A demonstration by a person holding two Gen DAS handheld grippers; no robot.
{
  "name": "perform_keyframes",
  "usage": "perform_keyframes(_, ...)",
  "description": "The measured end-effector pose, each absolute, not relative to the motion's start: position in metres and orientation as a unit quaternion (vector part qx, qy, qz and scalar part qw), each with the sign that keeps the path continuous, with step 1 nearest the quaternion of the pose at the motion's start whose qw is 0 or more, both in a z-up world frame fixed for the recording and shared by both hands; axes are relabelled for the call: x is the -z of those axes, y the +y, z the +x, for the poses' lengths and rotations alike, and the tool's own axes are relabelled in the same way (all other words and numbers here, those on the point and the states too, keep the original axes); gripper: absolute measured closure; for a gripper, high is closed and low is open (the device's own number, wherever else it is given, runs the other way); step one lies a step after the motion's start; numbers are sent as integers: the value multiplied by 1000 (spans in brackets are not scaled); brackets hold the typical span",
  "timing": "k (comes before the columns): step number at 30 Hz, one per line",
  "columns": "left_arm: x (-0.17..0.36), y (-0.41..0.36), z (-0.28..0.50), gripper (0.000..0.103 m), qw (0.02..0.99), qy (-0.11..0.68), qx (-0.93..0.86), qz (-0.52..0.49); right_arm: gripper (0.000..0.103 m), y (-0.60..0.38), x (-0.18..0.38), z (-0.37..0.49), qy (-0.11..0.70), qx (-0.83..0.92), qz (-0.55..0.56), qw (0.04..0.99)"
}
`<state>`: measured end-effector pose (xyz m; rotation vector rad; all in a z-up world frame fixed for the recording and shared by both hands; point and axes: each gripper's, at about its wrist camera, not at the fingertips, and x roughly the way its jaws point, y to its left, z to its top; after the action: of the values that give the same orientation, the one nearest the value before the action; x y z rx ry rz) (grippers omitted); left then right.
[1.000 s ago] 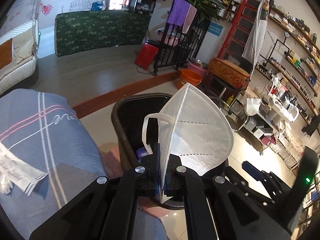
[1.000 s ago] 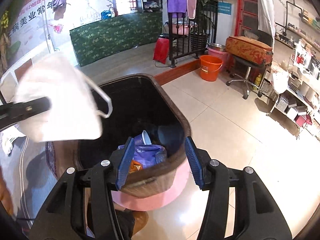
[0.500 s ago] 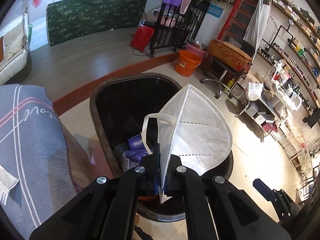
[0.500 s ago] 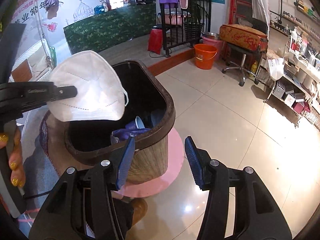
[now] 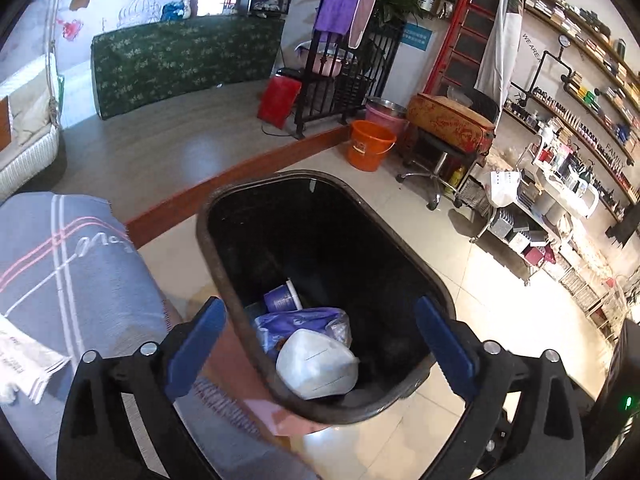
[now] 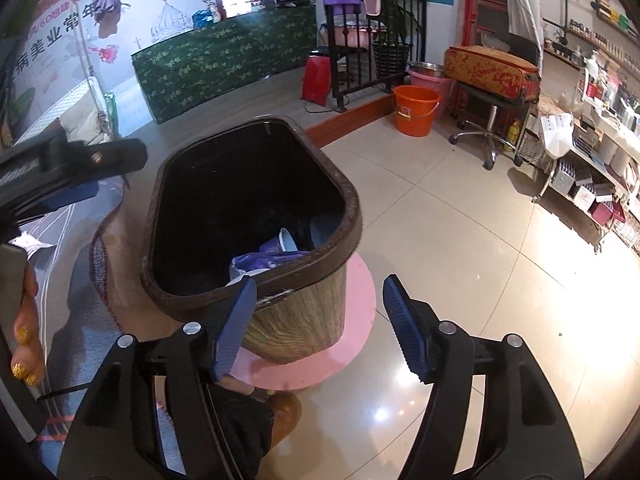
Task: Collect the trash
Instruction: 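Grasp the white paper strip with the right tool while the left tool grasps the tissue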
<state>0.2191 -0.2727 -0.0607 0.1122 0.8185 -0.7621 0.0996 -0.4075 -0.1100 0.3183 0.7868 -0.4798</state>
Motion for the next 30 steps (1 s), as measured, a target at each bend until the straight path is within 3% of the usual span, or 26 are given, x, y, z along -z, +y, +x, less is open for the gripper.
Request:
perform_keyframes(8,53,-223,203,6,869,364,330,56,37,-385,109,114,385,190,148,891)
perform_keyframes(15,49,-159,201,6,881,391,265,32,37,-341,105,135,395,121,126,902)
perform_keyframes(30,58,-37,191,6,906,404,124,18,37,-194,73,202,394,-58,-50,916)
